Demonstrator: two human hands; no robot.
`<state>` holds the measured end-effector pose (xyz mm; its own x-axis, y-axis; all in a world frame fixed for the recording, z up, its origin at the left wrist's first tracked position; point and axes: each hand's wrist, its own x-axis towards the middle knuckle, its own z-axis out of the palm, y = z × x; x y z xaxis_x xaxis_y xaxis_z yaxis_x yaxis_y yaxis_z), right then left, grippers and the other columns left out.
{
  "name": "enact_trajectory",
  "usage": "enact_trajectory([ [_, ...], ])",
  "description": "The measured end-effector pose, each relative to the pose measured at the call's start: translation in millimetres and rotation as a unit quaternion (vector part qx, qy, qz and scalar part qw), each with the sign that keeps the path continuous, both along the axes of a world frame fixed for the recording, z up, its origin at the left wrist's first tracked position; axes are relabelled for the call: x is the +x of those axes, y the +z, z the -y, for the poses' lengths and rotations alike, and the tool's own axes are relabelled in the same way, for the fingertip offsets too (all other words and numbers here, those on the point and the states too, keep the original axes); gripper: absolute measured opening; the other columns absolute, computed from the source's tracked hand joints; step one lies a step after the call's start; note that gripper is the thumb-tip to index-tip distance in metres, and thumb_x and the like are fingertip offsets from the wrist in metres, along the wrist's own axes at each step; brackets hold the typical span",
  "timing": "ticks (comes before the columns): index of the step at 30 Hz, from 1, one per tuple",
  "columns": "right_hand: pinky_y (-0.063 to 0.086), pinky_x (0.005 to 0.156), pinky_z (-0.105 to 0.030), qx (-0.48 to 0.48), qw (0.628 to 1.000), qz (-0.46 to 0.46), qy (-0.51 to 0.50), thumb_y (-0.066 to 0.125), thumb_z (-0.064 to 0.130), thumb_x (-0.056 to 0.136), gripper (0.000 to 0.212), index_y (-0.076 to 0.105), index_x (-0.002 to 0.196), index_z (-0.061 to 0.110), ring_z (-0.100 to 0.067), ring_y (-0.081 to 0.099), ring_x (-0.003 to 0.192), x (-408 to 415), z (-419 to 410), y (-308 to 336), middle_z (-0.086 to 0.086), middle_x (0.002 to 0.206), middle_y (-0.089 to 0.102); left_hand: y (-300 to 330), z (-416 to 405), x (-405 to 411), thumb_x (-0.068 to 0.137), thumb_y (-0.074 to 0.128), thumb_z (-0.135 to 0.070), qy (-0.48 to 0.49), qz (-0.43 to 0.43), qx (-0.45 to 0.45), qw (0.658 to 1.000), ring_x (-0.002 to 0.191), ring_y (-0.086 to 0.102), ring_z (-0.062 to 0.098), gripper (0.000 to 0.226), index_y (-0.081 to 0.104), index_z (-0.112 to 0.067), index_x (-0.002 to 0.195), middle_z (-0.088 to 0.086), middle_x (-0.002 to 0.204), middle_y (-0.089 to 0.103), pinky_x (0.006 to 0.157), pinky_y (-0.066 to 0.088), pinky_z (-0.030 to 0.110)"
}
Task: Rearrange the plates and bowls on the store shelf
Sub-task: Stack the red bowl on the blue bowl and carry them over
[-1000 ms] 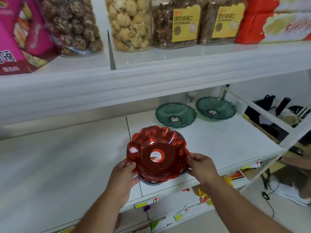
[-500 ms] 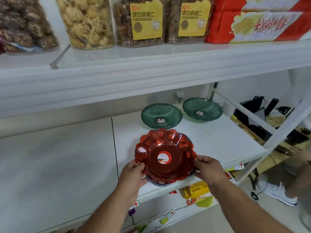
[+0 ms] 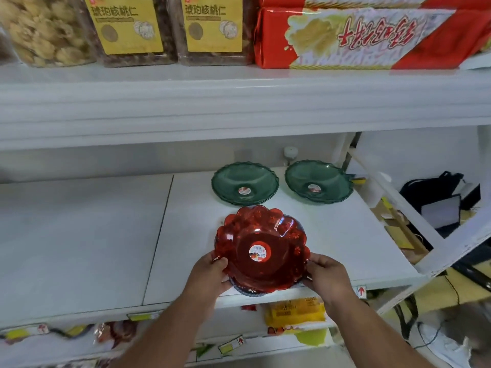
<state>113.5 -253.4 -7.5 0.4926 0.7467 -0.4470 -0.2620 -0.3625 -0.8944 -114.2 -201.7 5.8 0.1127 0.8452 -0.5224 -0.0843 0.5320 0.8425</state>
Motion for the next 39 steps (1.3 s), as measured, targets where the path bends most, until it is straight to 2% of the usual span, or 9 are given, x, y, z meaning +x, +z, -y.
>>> enact_trajectory([
  [6,0.06,0.062,-0.027,-0.018,1.0,0.0,0.014,0.052,-0.004,0.094,0.027,0.077,0.096,0.007,-0.028,0.074,0.086,14,1,-7,-0.013,0.088,0.078,-9,4,12,0.102,0.047,-0.009,0.018,-0.014,-0.01,1.0,0.106,0.07,0.027,0.03,0.059,-0.01,0.129,0.011,0.113,0.073,0.092,0.056,0.046],
  [9,0.059,0.058,-0.024,-0.02,1.0,0.003,0.016,0.049,-0.005,0.095,0.029,0.076,0.097,0.006,-0.028,0.074,0.087,17,0,-6,-0.013,0.092,0.077,-12,4,15,0.102,0.046,-0.007,0.016,-0.009,-0.015,1.0,0.106,0.069,0.027,0.029,0.06,-0.01,0.128,0.011,0.114,0.073,0.092,0.056,0.046],
  [12,0.06,0.062,-0.027,-0.033,0.999,0.012,0.018,0.048,-0.004,0.096,0.03,0.076,0.098,0.007,-0.028,0.073,0.088,19,1,-9,-0.012,0.093,0.077,-15,5,17,0.103,0.045,-0.008,0.01,-0.003,-0.016,1.0,0.107,0.069,0.028,0.027,0.06,-0.01,0.126,0.013,0.117,0.072,0.096,0.055,0.049],
  [17,0.059,0.063,-0.027,-0.041,0.999,0.016,0.024,0.048,-0.006,0.095,0.034,0.077,0.089,0.011,-0.026,0.072,0.086,20,5,-9,-0.01,0.089,0.077,-14,9,19,0.104,0.042,-0.008,-0.007,-0.003,-0.006,1.0,0.103,0.07,0.024,0.028,0.06,-0.009,0.125,0.01,0.112,0.074,0.09,0.057,0.042],
  [22,0.059,0.065,-0.028,-0.045,0.999,0.017,0.025,0.047,-0.005,0.096,0.035,0.076,0.089,0.012,-0.027,0.072,0.089,19,7,-11,-0.009,0.09,0.077,-13,9,19,0.104,0.042,-0.008,-0.008,-0.009,-0.006,1.0,0.103,0.07,0.025,0.029,0.06,-0.008,0.127,0.01,0.112,0.074,0.093,0.056,0.045],
  [26,0.06,0.068,-0.029,-0.05,0.998,0.019,0.03,0.049,-0.004,0.097,0.031,0.076,0.099,0.009,-0.027,0.072,0.091,21,8,-13,-0.01,0.094,0.077,-14,12,19,0.104,0.042,-0.008,-0.003,-0.014,-0.009,1.0,0.104,0.069,0.025,0.028,0.059,-0.009,0.127,0.011,0.114,0.072,0.091,0.057,0.044],
  [31,0.059,0.061,-0.022,-0.052,0.998,0.008,0.031,0.048,-0.005,0.097,0.03,0.074,0.108,0.008,-0.026,0.071,0.094,21,10,-11,-0.011,0.101,0.076,-18,14,19,0.105,0.042,-0.013,-0.008,-0.023,-0.003,1.0,0.109,0.068,0.026,0.03,0.059,-0.008,0.129,0.011,0.118,0.071,0.096,0.055,0.047],
  [35,0.058,0.057,-0.019,-0.044,0.999,0.003,0.033,0.047,-0.003,0.099,0.033,0.075,0.099,0.013,-0.024,0.071,0.092,19,12,-7,-0.007,0.096,0.076,-19,17,18,0.105,0.042,-0.02,-0.006,-0.009,0.005,1.0,0.11,0.068,0.024,0.03,0.059,-0.009,0.128,0.009,0.118,0.072,0.095,0.056,0.043],
  [39,0.058,0.059,-0.017,-0.037,0.998,-0.005,0.047,0.044,-0.003,0.1,0.038,0.073,0.09,0.02,-0.018,0.07,0.092,20,17,-7,-0.003,0.095,0.075,-19,20,17,0.105,0.043,-0.025,-0.01,0.01,0.013,1.0,0.11,0.068,0.021,0.029,0.06,-0.011,0.125,0.007,0.118,0.072,0.091,0.057,0.037],
])
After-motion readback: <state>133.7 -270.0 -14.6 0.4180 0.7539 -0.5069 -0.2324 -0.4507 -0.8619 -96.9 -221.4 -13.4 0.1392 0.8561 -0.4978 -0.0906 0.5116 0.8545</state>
